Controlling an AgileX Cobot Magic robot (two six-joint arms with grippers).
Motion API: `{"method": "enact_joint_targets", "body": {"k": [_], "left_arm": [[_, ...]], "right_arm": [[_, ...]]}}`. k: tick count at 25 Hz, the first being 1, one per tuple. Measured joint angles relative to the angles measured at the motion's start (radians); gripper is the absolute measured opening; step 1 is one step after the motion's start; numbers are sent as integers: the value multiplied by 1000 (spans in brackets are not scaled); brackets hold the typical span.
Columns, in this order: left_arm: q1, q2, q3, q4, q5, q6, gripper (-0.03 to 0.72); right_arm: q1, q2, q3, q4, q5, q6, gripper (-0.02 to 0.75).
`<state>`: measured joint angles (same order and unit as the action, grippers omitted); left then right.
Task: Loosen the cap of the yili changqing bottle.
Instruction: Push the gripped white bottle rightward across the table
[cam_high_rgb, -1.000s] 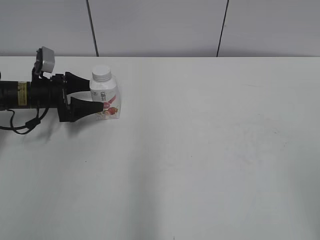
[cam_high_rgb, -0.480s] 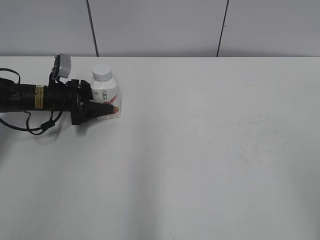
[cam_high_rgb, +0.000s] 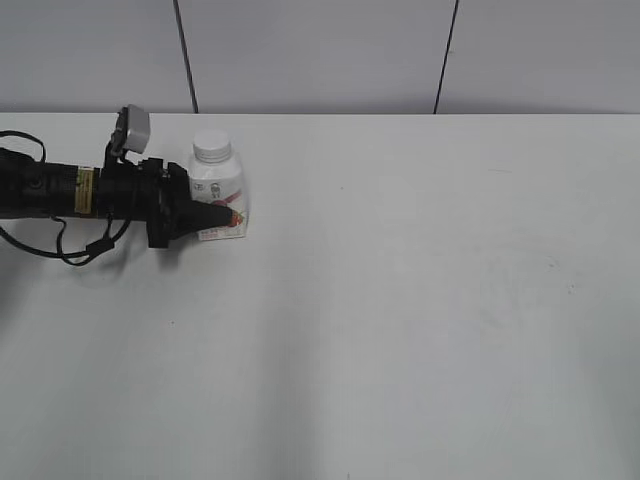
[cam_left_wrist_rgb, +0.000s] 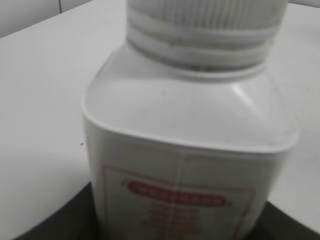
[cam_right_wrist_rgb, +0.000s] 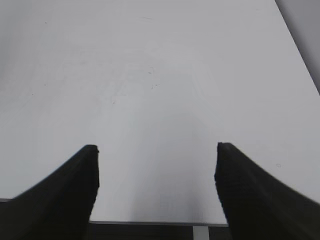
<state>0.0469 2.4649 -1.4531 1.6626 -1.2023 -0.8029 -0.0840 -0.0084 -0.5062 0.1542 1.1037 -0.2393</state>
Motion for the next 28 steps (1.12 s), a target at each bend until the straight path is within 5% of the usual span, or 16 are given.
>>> {"method": "enact_joint_targets", "body": {"k": [7, 17, 28], "left_arm": [[-102, -108, 82, 13, 29, -34, 376], [-277, -195, 288, -104, 24, 154, 376], [-334, -107, 288, -201, 25, 234, 376]], "right_arm": [[0, 0, 0, 0, 0, 0, 571], [0, 0, 0, 0, 0, 0, 571], [0, 0, 0, 0, 0, 0, 571]]}}
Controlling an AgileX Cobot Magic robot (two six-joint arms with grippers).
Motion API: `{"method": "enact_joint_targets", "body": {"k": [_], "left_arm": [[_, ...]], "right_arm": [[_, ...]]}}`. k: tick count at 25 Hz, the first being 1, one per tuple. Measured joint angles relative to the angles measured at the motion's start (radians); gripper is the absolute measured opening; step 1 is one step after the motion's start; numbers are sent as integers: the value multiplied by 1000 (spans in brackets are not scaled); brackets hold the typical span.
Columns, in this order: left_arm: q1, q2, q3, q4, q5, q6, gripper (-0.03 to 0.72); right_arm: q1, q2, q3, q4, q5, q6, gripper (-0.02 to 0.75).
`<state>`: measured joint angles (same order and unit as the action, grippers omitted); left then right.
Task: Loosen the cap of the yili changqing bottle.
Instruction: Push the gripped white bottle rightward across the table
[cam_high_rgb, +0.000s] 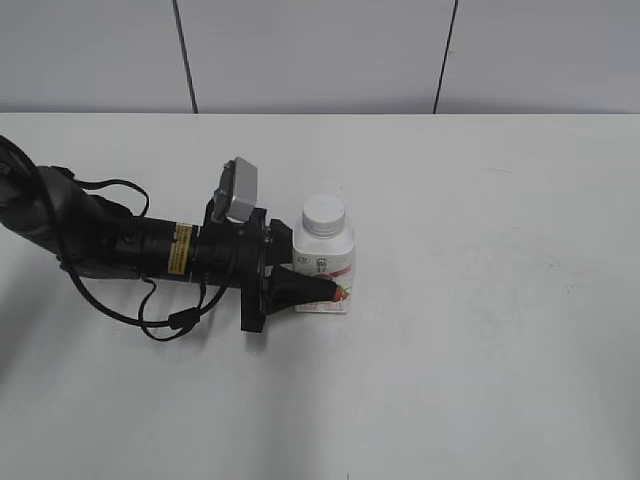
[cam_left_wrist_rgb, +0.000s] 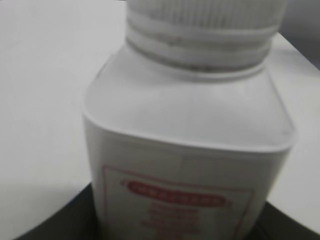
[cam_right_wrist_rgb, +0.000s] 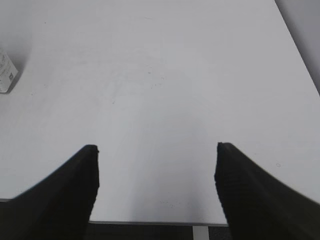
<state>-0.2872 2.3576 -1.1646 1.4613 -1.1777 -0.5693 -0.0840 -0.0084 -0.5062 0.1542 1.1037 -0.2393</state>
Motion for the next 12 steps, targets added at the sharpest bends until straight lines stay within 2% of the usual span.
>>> {"method": "enact_joint_targets", "body": {"k": [12], "left_arm": [[0, 34, 0, -16, -16, 17, 375]], "right_arm": [[0, 0, 0, 0, 0, 0, 571]]}}
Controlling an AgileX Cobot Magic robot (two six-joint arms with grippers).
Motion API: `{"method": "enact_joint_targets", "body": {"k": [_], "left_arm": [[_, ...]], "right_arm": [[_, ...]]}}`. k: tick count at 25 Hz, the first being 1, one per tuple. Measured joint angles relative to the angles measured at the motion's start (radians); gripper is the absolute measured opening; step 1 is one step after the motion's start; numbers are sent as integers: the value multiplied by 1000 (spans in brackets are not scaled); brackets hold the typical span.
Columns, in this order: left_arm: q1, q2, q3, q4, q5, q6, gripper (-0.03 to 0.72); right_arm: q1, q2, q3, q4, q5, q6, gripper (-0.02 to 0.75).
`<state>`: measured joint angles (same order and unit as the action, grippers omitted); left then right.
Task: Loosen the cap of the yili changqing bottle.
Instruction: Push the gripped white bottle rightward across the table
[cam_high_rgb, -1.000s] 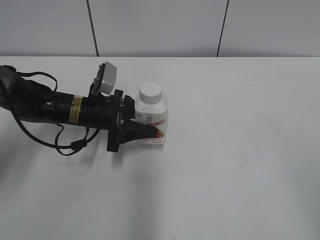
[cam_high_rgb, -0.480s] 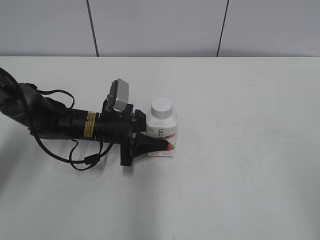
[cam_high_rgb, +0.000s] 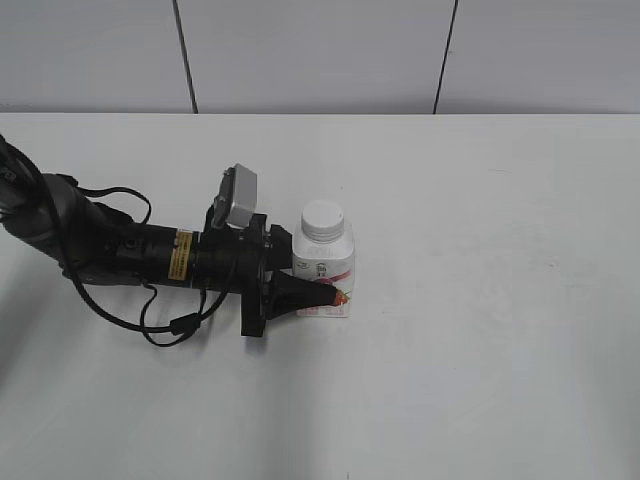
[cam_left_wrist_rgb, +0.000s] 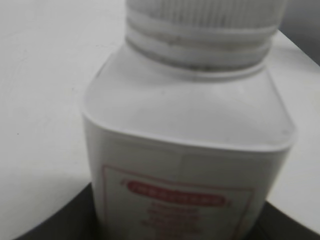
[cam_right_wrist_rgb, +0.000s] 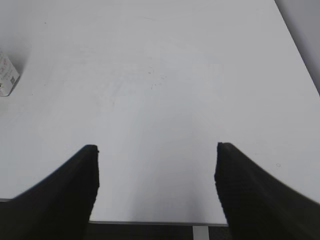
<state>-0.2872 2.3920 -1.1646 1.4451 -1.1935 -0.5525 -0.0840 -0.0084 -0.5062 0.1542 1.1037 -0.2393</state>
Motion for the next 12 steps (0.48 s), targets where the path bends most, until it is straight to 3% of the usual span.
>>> {"method": "enact_joint_targets", "body": {"k": [12], "left_arm": [[0, 0, 0, 3, -1, 0, 375]], "right_arm": [[0, 0, 0, 0, 0, 0, 571]]}}
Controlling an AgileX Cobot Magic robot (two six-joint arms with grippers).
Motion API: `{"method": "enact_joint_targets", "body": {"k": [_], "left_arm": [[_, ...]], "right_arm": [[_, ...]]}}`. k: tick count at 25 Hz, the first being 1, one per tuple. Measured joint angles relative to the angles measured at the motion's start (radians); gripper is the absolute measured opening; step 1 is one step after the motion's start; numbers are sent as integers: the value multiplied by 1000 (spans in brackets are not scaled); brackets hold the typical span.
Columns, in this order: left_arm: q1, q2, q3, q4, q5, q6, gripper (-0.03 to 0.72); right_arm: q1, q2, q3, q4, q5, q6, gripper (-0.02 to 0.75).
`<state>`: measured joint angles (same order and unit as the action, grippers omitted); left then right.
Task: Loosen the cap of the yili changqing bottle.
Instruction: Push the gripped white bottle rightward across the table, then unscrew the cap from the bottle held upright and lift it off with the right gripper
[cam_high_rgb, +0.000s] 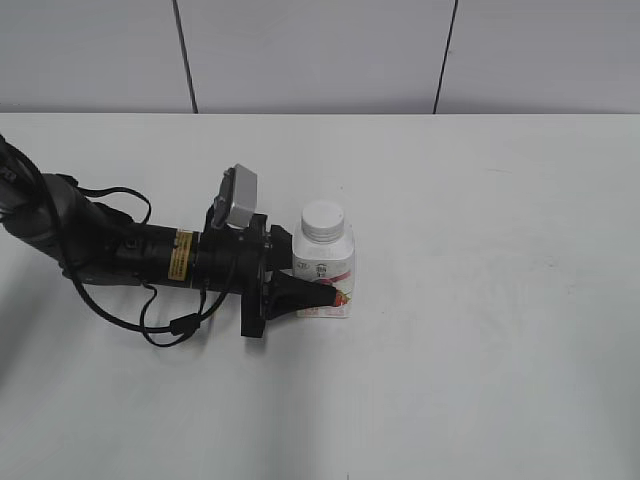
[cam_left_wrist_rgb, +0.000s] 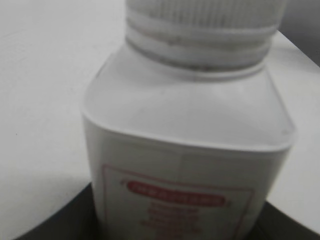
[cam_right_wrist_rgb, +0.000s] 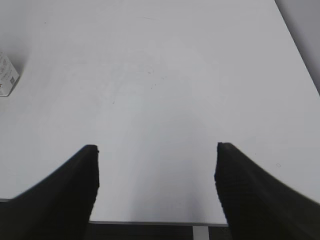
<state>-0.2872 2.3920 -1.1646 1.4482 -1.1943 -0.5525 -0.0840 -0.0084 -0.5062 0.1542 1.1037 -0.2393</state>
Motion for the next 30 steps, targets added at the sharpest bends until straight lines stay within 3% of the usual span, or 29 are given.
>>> {"method": "enact_joint_targets", "body": {"k": [13, 19, 30], "left_arm": [[0, 0, 0, 1, -1, 0, 373], [0, 0, 0, 1, -2, 0, 373], [0, 0, 0, 2, -2, 0, 373]], "right_arm": [[0, 43, -31, 107, -15, 52, 571], [0, 307, -102, 199, 7, 59, 571], [1, 939, -428, 334, 108, 94, 571]]}}
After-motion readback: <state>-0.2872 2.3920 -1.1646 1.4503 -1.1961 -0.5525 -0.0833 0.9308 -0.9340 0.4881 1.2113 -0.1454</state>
